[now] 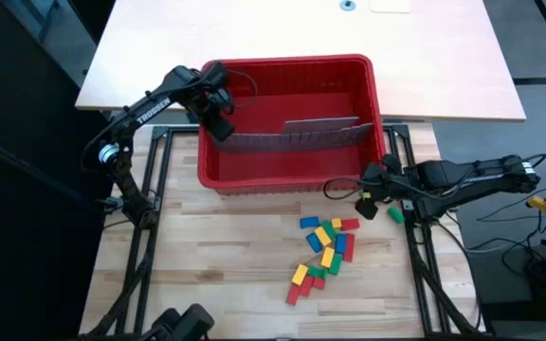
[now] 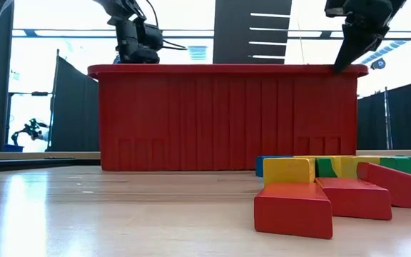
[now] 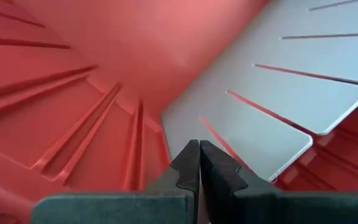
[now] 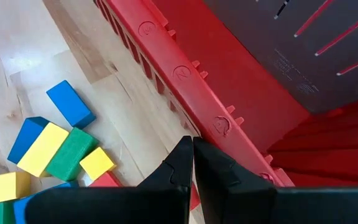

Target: Sort blocks

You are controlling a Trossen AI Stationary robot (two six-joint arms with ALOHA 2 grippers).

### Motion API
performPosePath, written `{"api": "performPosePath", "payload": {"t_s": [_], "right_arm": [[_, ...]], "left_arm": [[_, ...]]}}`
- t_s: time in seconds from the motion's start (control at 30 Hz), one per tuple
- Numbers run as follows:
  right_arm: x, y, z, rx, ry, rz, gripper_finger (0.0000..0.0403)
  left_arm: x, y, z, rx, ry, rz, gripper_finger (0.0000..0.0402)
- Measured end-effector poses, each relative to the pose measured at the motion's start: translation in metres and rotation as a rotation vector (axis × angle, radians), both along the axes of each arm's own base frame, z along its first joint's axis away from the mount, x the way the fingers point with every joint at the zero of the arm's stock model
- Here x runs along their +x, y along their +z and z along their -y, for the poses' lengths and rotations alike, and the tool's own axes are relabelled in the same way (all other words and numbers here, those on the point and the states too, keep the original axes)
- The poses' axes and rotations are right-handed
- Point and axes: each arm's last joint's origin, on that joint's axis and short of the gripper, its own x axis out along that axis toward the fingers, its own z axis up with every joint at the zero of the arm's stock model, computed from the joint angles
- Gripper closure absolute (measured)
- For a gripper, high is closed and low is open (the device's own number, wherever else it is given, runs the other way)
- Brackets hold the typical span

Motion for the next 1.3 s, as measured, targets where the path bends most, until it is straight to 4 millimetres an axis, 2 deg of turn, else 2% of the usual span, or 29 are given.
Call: {"api": "performPosePath", "payload": {"t_s": [0.3, 0.7, 1.1, 1.3], "right_arm": [[-0.004, 0.002, 0.0, 0.0, 0.0, 0.014, 0.0403], [-0.004, 0.003, 0.001, -0.016, -0.004, 0.016, 0.0403], [-0.004, 0.003, 0.001, -0.025, -0.008, 0.018, 0.0403], [-0.004, 0.003, 0.001, -0.028, -0.004, 0.015, 0.0403]], "left_arm": [[-0.006, 0.005, 0.018, -0.068, -0.018, -0.068, 0.0402], [-0.03, 0.031, 0.043, -0.046, 0.03, -0.042, 0.0402], [-0.068, 0.0, 0.083, -0.116, 0.113, -0.093, 0.0401], [-0.084, 0.003, 0.105, -0.078, 0.18, 0.042, 0.0401]]}}
